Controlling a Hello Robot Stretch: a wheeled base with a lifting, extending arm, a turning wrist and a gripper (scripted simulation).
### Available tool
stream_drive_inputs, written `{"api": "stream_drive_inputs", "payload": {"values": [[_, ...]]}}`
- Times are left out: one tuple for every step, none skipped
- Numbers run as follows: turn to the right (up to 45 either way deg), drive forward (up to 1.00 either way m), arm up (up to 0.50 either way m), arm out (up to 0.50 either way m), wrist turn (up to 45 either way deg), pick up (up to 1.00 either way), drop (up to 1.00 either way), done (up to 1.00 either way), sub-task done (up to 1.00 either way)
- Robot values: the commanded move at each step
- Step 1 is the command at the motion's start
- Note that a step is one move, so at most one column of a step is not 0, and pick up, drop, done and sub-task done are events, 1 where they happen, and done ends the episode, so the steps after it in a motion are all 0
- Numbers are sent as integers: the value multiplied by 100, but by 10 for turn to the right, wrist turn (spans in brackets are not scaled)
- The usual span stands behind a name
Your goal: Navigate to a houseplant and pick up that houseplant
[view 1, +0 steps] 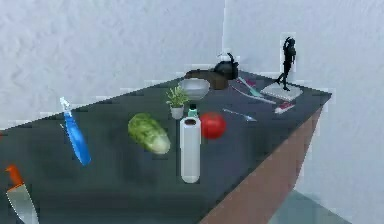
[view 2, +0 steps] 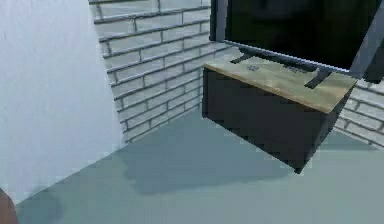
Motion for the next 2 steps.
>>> {"api": "stream_drive_inputs", "payload": {"values": [[450,0,0,0,0,0,0,0,0],[0,100,0,0,0,0,0,0,0]]}}
